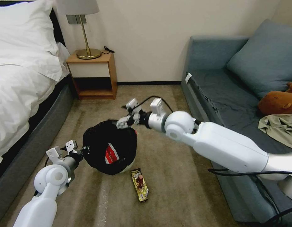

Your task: Pick up the trash bin, then pick up the garbage on the floor and place it into the trash bin.

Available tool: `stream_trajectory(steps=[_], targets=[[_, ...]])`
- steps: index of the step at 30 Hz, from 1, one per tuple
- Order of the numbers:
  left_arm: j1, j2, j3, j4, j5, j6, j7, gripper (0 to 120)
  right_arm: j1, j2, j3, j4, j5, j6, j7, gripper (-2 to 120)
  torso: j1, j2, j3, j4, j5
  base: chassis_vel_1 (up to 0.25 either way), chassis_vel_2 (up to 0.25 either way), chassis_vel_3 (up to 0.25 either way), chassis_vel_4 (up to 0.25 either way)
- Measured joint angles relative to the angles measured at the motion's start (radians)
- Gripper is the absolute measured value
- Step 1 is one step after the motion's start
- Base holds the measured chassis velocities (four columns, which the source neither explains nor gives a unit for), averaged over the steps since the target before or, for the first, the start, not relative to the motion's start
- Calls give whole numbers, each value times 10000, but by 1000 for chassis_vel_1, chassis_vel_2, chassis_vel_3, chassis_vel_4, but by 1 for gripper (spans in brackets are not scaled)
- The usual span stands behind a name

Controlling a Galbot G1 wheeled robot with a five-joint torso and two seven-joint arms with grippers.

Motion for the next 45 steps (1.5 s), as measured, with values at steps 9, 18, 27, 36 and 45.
stream_trajectory(steps=[9,18,27,36,45], targets=[[-33,123,-169,28,67,-89,-51,2,-428,-131,1249,-235,-206,33,338,100,0,1,0,0,0,0,0,0,0],[-434,220,-12,261,257,-161,-105,2,-2124,-812,2525,-359,-649,-456,653,100,0,0,0,-1,1,0,0,0,0],[-827,209,123,357,202,-165,-177,2,-3522,-1003,2787,-886,-1178,-581,430,100,0,0,0,-3,1,0,0,0,0],[-881,188,-159,313,382,-118,-156,2,-4246,-688,2275,-2123,-1963,-590,69,100,0,0,0,-1,1,0,0,0,0],[-754,338,-46,722,632,-140,121,2,-4744,-455,1940,-2801,-2696,-515,-207,100,0,0,0,0,-2,0,0,0,0]])
